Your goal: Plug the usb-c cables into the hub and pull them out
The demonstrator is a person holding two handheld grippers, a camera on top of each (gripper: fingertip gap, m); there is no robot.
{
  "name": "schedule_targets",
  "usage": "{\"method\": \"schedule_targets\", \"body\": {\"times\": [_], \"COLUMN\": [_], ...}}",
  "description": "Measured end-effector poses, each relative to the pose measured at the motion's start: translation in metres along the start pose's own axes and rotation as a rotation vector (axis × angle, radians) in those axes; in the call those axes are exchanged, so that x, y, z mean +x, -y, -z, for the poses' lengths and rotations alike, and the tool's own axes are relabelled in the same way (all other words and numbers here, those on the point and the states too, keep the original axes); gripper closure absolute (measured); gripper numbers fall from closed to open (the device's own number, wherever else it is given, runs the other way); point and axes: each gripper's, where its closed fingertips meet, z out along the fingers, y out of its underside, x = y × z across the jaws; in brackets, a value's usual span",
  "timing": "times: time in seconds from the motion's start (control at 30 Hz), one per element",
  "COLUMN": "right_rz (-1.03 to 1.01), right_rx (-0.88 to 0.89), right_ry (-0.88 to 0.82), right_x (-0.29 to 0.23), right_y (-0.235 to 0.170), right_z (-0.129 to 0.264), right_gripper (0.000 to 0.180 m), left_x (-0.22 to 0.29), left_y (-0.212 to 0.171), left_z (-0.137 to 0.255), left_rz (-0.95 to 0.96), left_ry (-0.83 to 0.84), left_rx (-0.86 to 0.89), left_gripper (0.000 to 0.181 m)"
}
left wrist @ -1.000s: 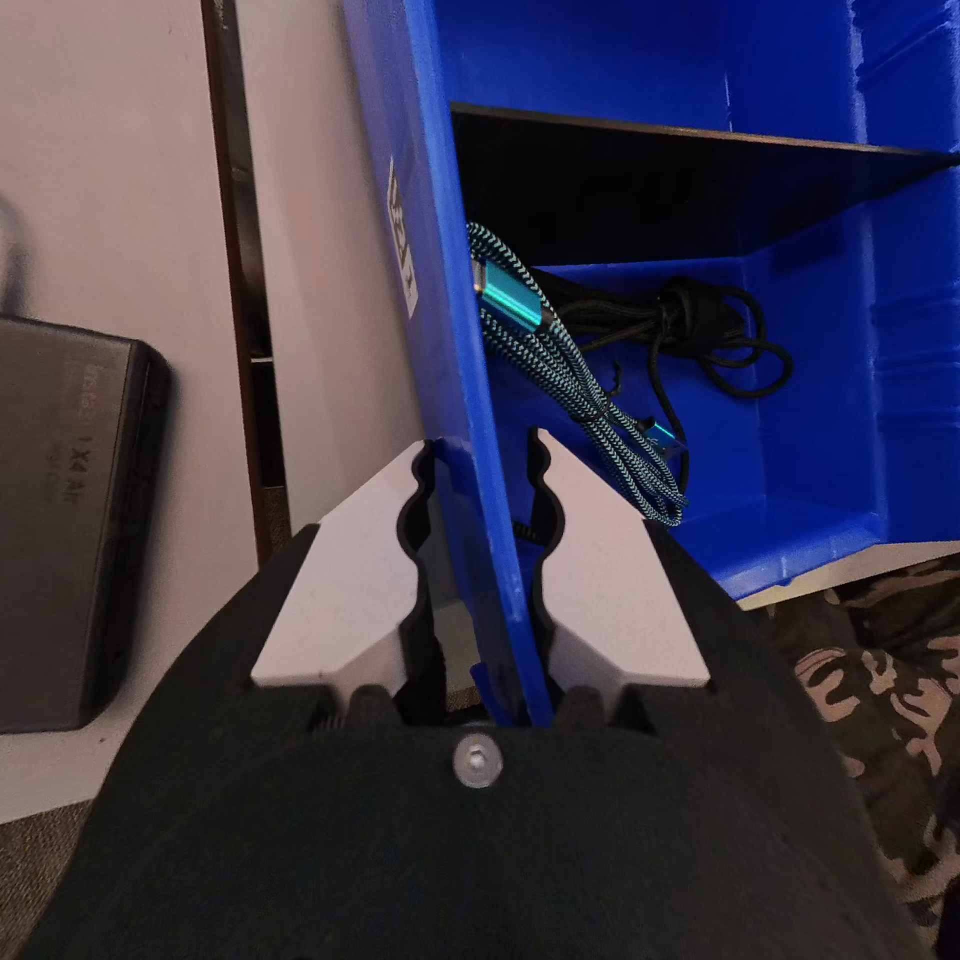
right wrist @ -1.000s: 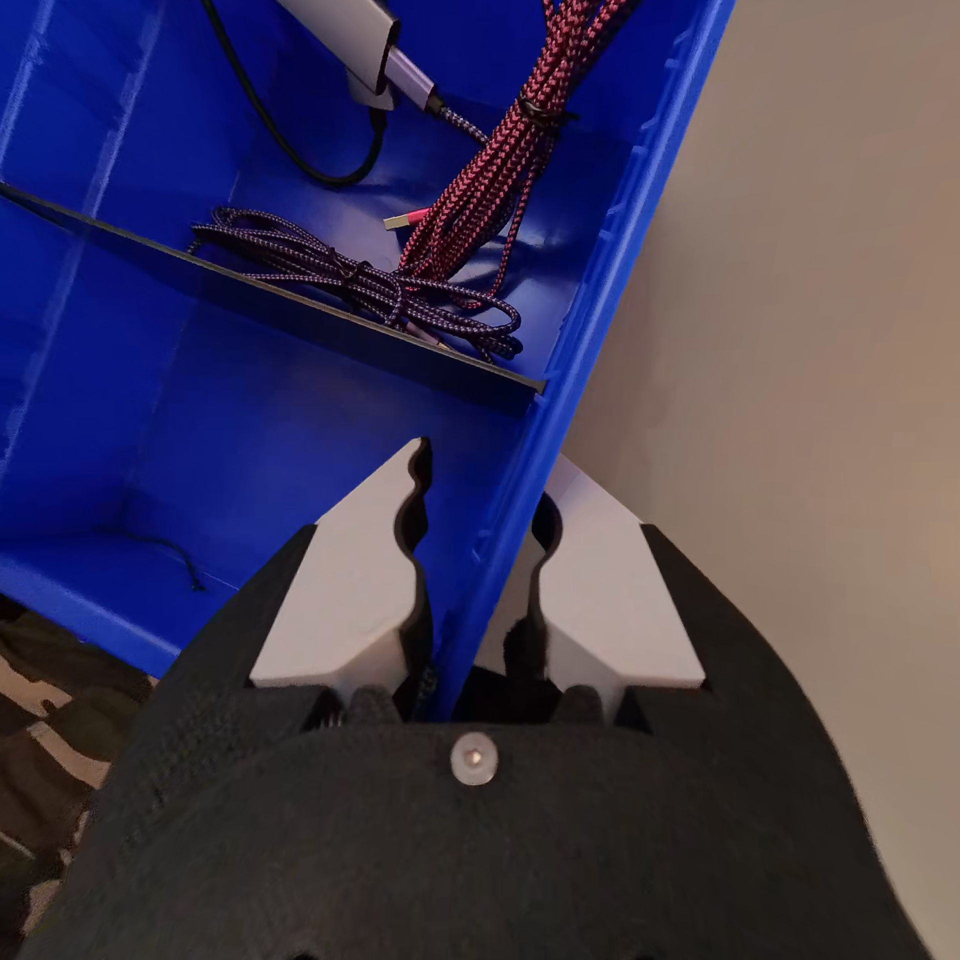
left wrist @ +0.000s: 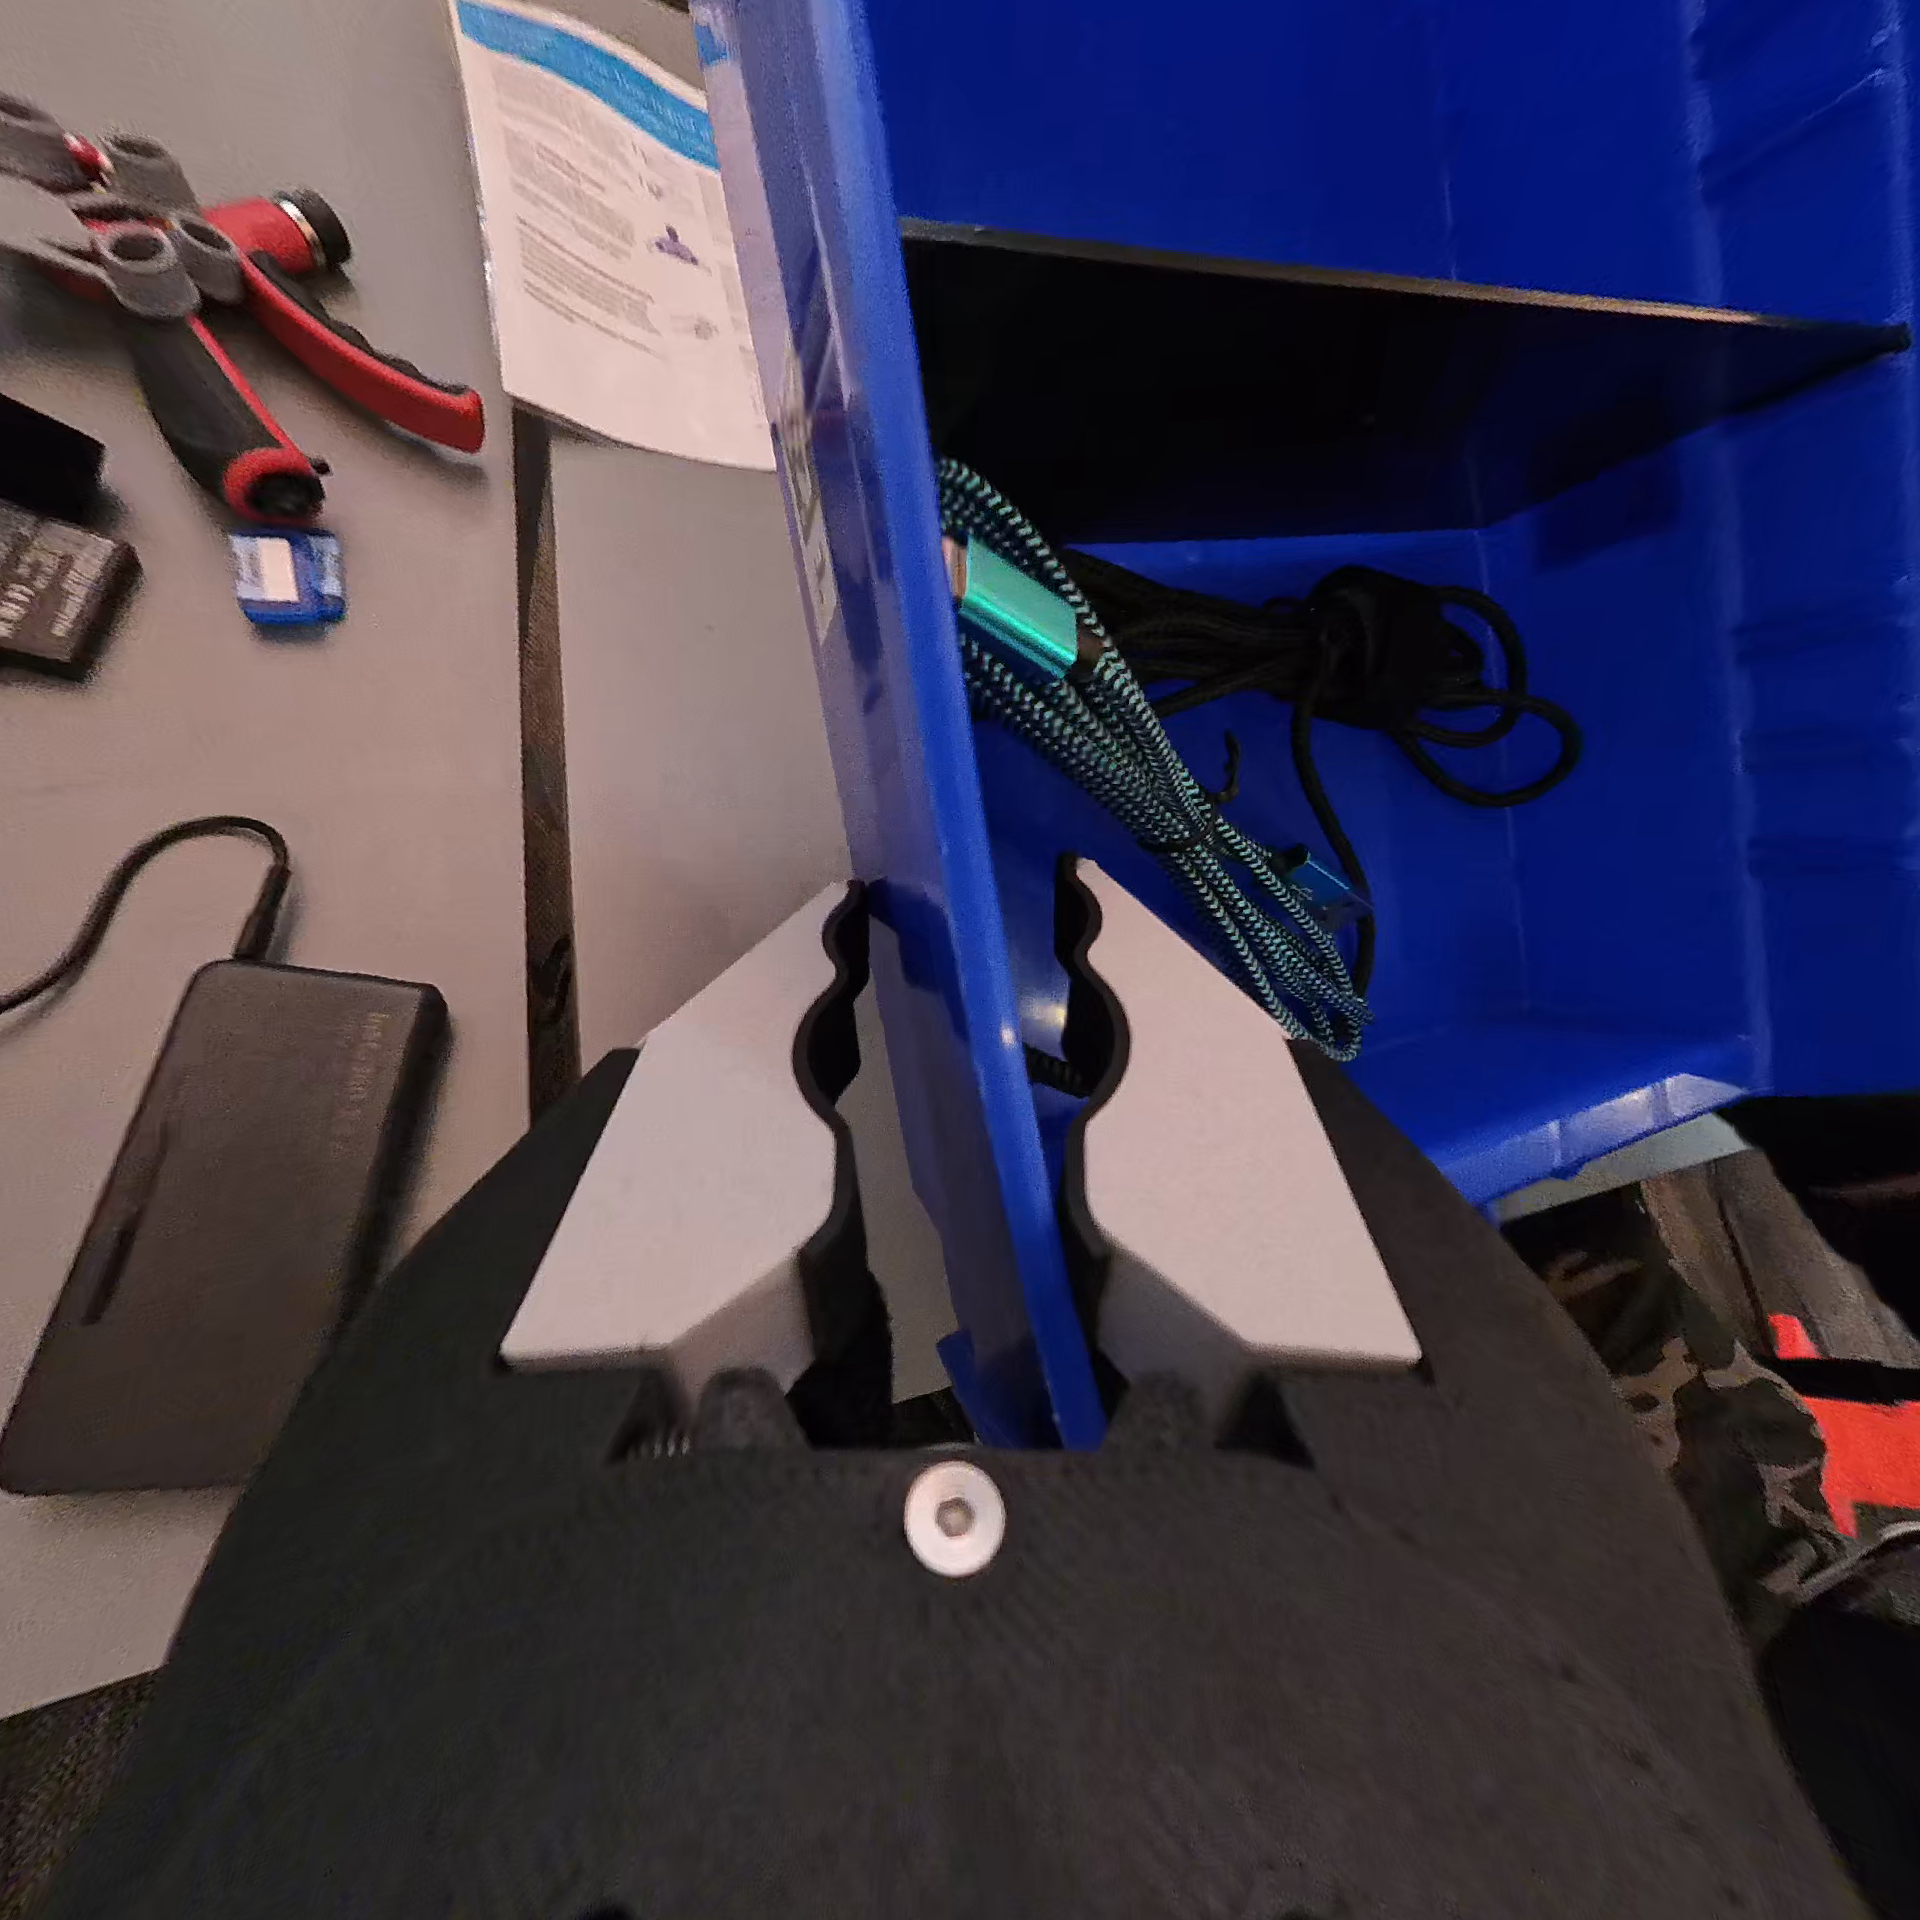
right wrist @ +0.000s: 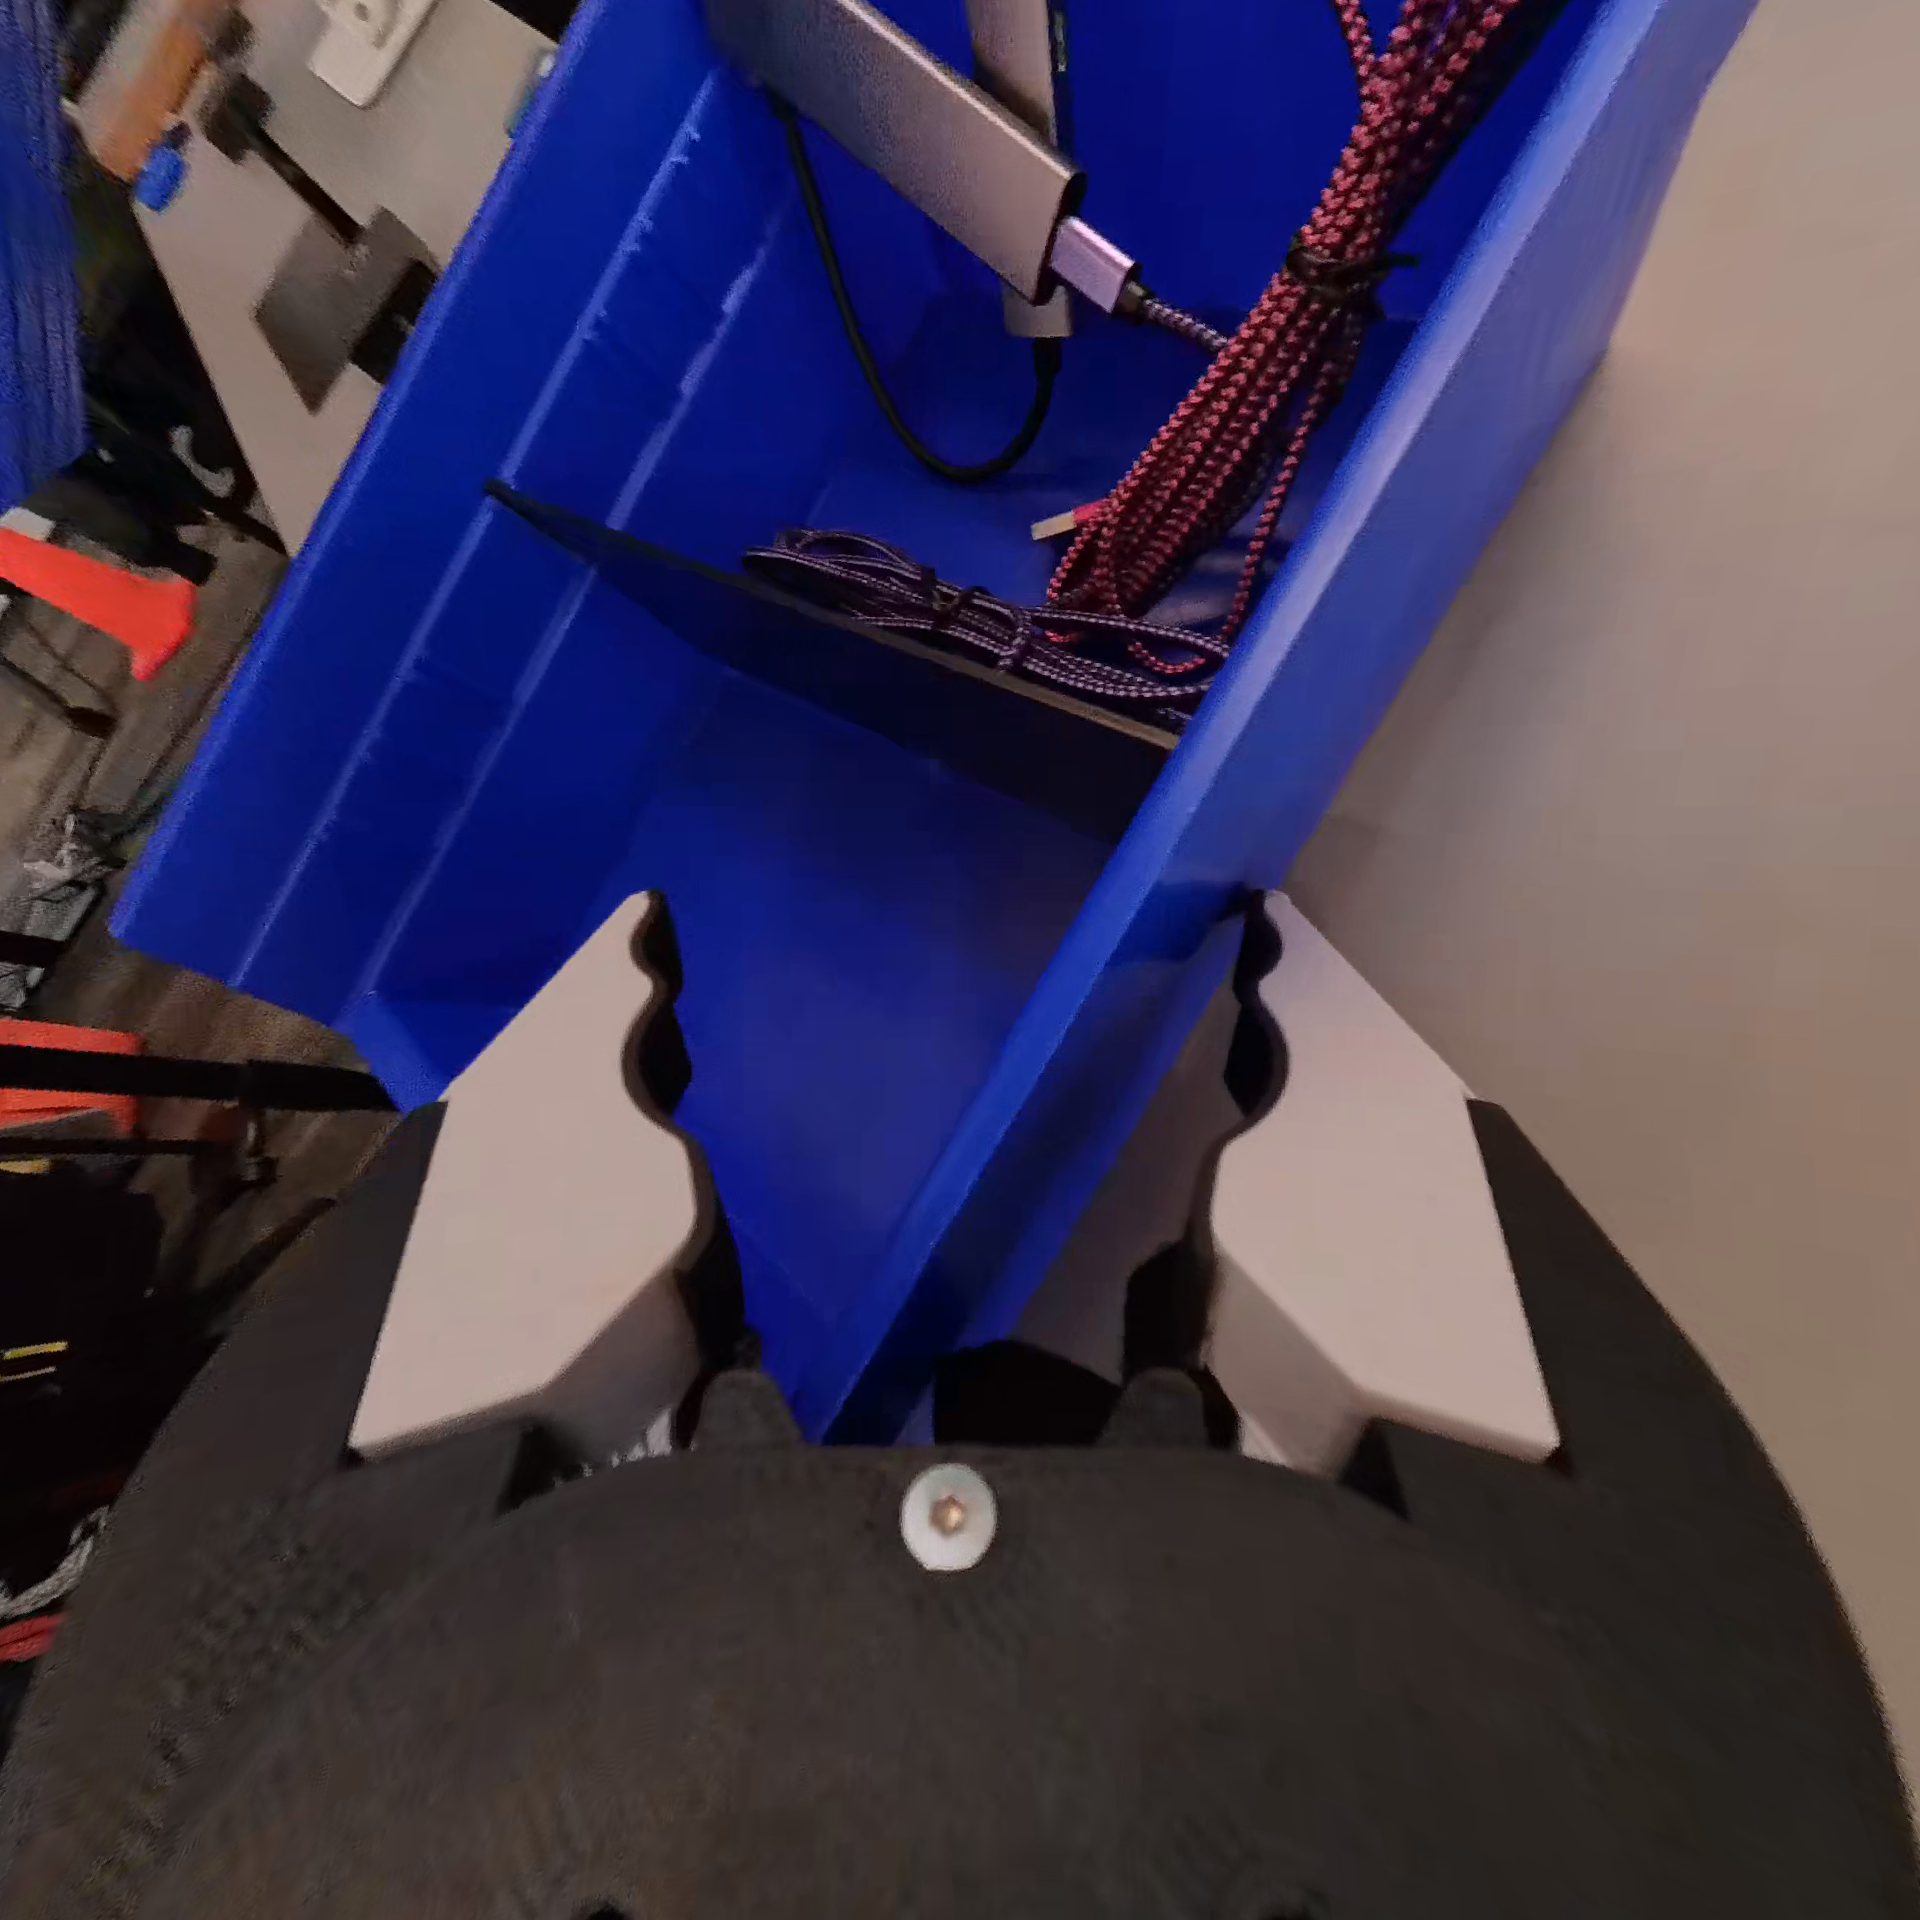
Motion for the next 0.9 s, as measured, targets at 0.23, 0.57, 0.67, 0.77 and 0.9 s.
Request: {"method": "schedule_targets", "body": {"times": [0.23,0.57,0.67,0.77,0.9], "right_rz": [-0.013,-0.054,-0.013,0.046,0.116], "right_rx": [0.051,0.270,0.442,0.636,0.818], "right_ry": [0.122,0.289,0.259,0.231,0.258], "right_x": [-0.069,-0.081,-0.059,-0.046,-0.048], "right_y": [0.018,0.052,0.073,0.088,0.083], "right_z": [-0.056,0.000,0.068,0.149,0.240], "right_gripper": [0.043,0.032,0.037,0.042,0.042], "left_x": [0.011,0.075,0.113,0.158,0.227], "left_y": [0.021,0.027,0.024,0.019,0.011], "left_z": [0.024,0.008,-0.011,-0.038,-0.088], "left_rz": [-0.025,-0.113,-0.158,-0.212,-0.286], "left_ry": [-0.006,-0.081,-0.114,-0.140,-0.180], "left_rx": [0.065,0.047,0.021,-0.013,-0.059], "left_gripper": [0.147,0.146,0.146,0.146,0.145]}}
